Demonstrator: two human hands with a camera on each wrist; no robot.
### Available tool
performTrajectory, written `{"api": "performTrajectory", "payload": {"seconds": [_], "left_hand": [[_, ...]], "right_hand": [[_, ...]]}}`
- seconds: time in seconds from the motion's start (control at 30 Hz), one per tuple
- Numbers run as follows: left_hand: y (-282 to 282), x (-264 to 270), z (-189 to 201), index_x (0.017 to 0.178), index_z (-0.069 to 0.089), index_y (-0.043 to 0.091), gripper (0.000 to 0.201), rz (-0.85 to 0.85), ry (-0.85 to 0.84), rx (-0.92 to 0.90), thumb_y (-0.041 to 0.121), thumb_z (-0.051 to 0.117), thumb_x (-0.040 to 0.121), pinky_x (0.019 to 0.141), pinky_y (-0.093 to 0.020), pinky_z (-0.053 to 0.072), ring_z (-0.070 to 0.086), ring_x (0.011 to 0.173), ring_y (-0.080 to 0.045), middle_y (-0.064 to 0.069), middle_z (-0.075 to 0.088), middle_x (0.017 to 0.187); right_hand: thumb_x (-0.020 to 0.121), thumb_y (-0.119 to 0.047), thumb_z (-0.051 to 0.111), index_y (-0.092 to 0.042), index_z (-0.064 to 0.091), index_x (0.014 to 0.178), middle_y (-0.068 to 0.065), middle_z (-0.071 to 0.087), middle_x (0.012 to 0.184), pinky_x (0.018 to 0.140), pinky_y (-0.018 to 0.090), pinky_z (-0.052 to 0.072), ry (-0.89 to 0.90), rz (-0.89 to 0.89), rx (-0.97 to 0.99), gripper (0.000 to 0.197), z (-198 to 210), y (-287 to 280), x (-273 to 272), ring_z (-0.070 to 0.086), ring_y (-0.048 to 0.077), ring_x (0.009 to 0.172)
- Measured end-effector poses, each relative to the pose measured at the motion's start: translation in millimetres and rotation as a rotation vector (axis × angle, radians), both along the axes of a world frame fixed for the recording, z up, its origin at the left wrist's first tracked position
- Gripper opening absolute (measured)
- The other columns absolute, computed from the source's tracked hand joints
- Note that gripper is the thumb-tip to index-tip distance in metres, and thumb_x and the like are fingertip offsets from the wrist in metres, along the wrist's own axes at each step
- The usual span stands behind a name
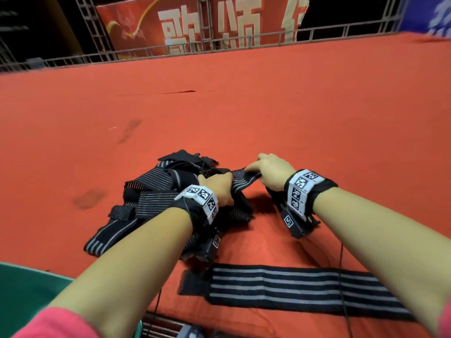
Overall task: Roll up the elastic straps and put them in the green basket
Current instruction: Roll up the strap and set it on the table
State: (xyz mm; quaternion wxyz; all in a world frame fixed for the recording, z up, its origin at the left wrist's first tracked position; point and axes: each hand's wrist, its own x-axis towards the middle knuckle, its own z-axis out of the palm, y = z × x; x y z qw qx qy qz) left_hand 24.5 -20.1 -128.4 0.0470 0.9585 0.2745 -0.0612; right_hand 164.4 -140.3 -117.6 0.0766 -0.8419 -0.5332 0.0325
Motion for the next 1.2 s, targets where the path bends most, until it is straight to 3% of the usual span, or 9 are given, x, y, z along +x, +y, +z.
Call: {"api": "performTrajectory", "payload": {"seconds": [0.13,0.2,0.3,0.4,0.63,0.83,1.07,1.13,1.2], "left_hand": [[0,-4,2,0.118,0.052,0.019,0.043,-0.014,-0.051,-0.015,0.024,0.069,0.079,0.1,-0.049,0.029,0.057,0.114,-0.028,-0.002,0.065,0.113],[1,-7,2,0.117,0.053,0.018,0.04,-0.011,-0.064,-0.024,0.023,0.069,0.08,0.096,-0.045,0.029,0.056,0.114,-0.027,-0.003,0.065,0.113],[2,-10,1,0.115,0.054,0.016,0.044,0.011,-0.085,-0.02,0.023,0.074,0.077,0.094,-0.044,0.031,0.056,0.112,-0.028,-0.004,0.065,0.11],[2,-9,4,0.112,0.052,0.012,0.035,0.033,-0.104,0.006,0.015,0.068,0.081,0.094,-0.047,0.033,0.056,0.11,-0.033,-0.007,0.064,0.109],[7,-11,6,0.107,0.053,0.011,0.026,0.067,-0.12,0.039,0.011,0.061,0.083,0.095,-0.046,0.037,0.056,0.113,-0.035,-0.011,0.064,0.111],[11,-7,18,0.11,0.058,0.011,0.029,0.086,-0.164,-0.013,0.012,0.064,0.081,0.097,-0.045,0.044,0.058,0.112,-0.034,-0.01,0.065,0.111],[27,-19,16,0.104,0.062,0.008,0.025,0.147,-0.144,-0.003,0.01,0.066,0.08,0.091,-0.045,0.052,0.062,0.106,-0.035,-0.014,0.066,0.108],[29,-18,19,0.1,0.063,0.008,0.021,0.157,-0.139,-0.014,0.011,0.067,0.08,0.086,-0.045,0.054,0.063,0.1,-0.035,-0.014,0.067,0.103],[31,-17,22,0.094,0.063,0.008,0.016,0.165,-0.133,-0.023,0.012,0.068,0.079,0.081,-0.044,0.056,0.064,0.093,-0.034,-0.013,0.068,0.098]], "right_hand": [[0.09,-0.031,0.065,-0.045,0.062,0.124,-0.004,0.054,0.12,0.081,0.033,0.037,-0.173,0.122,-0.043,0.037,-13,15,-16,0.047,0.025,0.11],[0.09,-0.04,0.065,-0.045,0.066,0.119,-0.006,0.055,0.117,0.078,0.031,0.033,-0.206,0.149,-0.043,0.029,-16,22,-24,0.049,0.024,0.111],[0.095,-0.03,0.057,-0.037,0.071,0.109,-0.002,0.064,0.11,0.073,0.032,0.042,-0.14,0.093,0.002,0.021,-15,27,-29,0.058,0.027,0.105],[0.09,-0.017,0.053,-0.024,0.072,0.098,0.008,0.069,0.1,0.073,0.037,0.05,0.05,-0.038,0.112,0.021,-5,28,-24,0.063,0.035,0.093],[0.09,-0.01,0.051,-0.008,0.073,0.096,0.017,0.071,0.098,0.08,0.04,0.052,0.23,-0.166,0.339,0.023,13,21,-9,0.062,0.036,0.093],[0.091,-0.01,0.048,-0.007,0.074,0.097,0.017,0.071,0.099,0.082,0.039,0.052,0.313,-0.277,0.456,0.026,27,19,2,0.063,0.037,0.094],[0.089,-0.01,0.051,0.002,0.07,0.087,0.024,0.069,0.089,0.079,0.041,0.052,0.427,-0.447,0.571,0.023,34,4,23,0.062,0.039,0.088],[0.089,-0.011,0.052,0.001,0.07,0.086,0.021,0.068,0.086,0.075,0.037,0.05,0.467,-0.478,0.589,0.021,35,2,27,0.061,0.034,0.084],[0.088,-0.009,0.052,-0.002,0.064,0.075,0.016,0.061,0.075,0.067,0.033,0.042,0.504,-0.508,0.611,0.018,35,1,29,0.054,0.029,0.074]]}}
